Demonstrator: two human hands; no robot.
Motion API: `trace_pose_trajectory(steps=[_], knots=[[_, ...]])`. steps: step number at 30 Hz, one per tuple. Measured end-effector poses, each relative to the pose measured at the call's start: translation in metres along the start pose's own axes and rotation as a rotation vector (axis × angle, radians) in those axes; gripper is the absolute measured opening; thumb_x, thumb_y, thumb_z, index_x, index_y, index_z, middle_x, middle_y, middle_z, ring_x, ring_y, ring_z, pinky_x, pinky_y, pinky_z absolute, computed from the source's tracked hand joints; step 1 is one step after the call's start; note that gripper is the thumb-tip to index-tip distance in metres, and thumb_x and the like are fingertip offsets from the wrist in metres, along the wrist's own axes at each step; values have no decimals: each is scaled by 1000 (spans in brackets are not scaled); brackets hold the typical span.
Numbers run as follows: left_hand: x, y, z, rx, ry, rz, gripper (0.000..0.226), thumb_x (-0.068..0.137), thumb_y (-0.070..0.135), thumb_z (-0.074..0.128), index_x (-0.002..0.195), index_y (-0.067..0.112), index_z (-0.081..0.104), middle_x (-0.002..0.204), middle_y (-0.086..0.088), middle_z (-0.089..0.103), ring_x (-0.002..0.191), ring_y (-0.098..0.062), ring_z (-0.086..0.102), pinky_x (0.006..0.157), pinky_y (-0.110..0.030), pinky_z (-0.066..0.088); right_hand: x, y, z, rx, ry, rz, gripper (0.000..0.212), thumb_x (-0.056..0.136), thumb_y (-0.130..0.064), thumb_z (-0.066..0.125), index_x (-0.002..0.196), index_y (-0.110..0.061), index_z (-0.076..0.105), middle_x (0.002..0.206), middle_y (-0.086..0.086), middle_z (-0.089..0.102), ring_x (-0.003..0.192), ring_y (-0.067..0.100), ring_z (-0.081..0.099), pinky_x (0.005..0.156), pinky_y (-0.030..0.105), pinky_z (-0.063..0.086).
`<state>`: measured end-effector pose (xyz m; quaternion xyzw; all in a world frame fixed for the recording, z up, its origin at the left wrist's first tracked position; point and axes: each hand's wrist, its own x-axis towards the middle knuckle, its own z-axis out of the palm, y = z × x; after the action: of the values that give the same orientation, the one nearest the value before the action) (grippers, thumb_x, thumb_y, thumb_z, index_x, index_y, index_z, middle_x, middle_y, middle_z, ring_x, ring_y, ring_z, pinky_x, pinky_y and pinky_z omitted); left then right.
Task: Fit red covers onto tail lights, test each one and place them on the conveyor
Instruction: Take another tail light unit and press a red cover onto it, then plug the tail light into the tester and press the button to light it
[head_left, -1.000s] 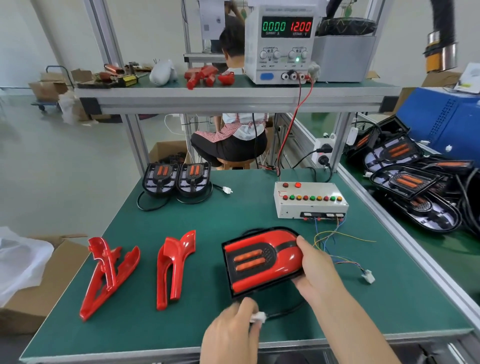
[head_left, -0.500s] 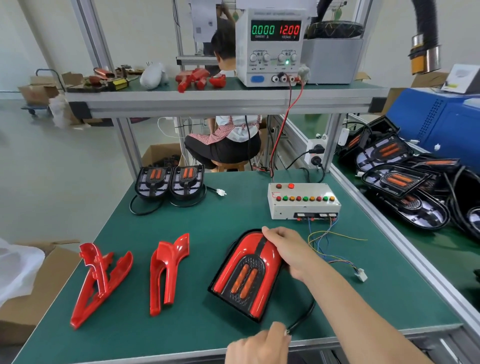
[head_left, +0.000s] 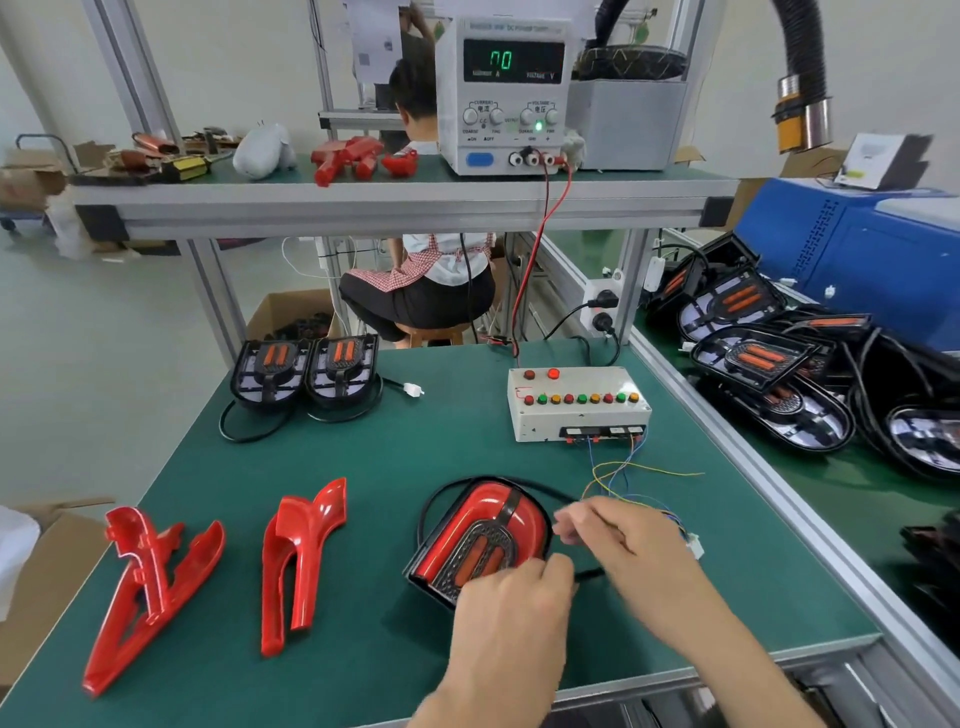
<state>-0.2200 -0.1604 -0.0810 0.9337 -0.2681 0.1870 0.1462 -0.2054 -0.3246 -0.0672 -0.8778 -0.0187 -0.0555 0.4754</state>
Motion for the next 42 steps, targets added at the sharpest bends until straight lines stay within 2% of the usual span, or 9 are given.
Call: trace_pose_trajectory(steps=[8, 11, 15, 18, 22, 29, 33, 37, 42], knots=[[35, 9, -8, -111, -53, 318, 13, 88, 28, 73, 100, 24, 68, 78, 7, 70, 69, -16, 68, 58, -32, 53, -55, 26, -7, 71, 194, -48, 30, 89, -50, 54, 110, -35, 70, 104, -16, 72, 102, 7, 67, 89, 16, 48], [46, 12, -10, -415, -227, 238, 36, 95, 26, 52, 130, 29, 53, 87, 10, 70, 81, -19, 64, 73, -34, 49, -57, 34, -7, 150, 246, -5, 19, 91, -36, 58, 100, -34, 75, 92, -7, 71, 90, 11, 66, 83, 23, 49], [70, 14, -4, -917, -203, -67, 17, 95, 19, 59, 107, 30, 64, 64, 15, 59, 58, -4, 50, 61, -10, 38, -61, 40, -8, 297, 410, 65, 21, 93, -27, 60, 85, -36, 77, 70, -11, 66, 66, 1, 54, 64, 11, 41], [98, 21, 7, -835, -215, -53, 12, 99, 24, 60, 104, 22, 70, 88, 15, 69, 80, 3, 57, 78, -12, 43, -64, 47, -7, 323, 487, 86, 23, 91, -43, 57, 77, -36, 73, 61, -11, 57, 58, -1, 47, 58, 7, 37], [135, 46, 30, -379, -347, 183, 26, 102, 36, 54, 117, 23, 71, 118, 1, 70, 117, -23, 51, 102, -43, 35, -64, 67, -6, 406, 580, 124, 43, 95, -46, 54, 77, -8, 63, 60, -3, 53, 63, 12, 47, 64, 17, 39], [146, 74, 68, 20, -605, 268, 22, 101, 30, 54, 112, 18, 69, 109, -7, 71, 112, -30, 60, 110, -54, 22, -57, 69, -6, 649, 681, 113, 38, 96, -43, 48, 75, -17, 66, 56, 3, 53, 52, 14, 46, 49, 19, 41], [143, 71, 77, -132, -603, 229, 21, 96, 16, 56, 111, 20, 70, 112, -4, 72, 111, -29, 61, 103, -47, 25, -53, 70, -10, 731, 690, 137, 29, 88, -42, 58, 70, -22, 69, 54, 5, 57, 49, 13, 47, 47, 18, 42], [153, 55, 67, -517, -561, 51, 21, 94, 30, 65, 112, 24, 73, 119, 4, 73, 117, -23, 63, 107, -43, 39, -45, 70, -15, 847, 680, 138, 19, 83, -34, 66, 69, -23, 72, 63, 11, 68, 49, 12, 47, 48, 16, 41], [168, 23, 44, -977, -539, -29, 24, 92, 14, 70, 115, 20, 74, 112, -7, 77, 99, -11, 72, 105, -35, 53, -33, 64, -25, 745, 698, 101, 18, 78, -35, 75, 77, -22, 64, 74, 6, 72, 51, 8, 44, 51, 13, 41]])
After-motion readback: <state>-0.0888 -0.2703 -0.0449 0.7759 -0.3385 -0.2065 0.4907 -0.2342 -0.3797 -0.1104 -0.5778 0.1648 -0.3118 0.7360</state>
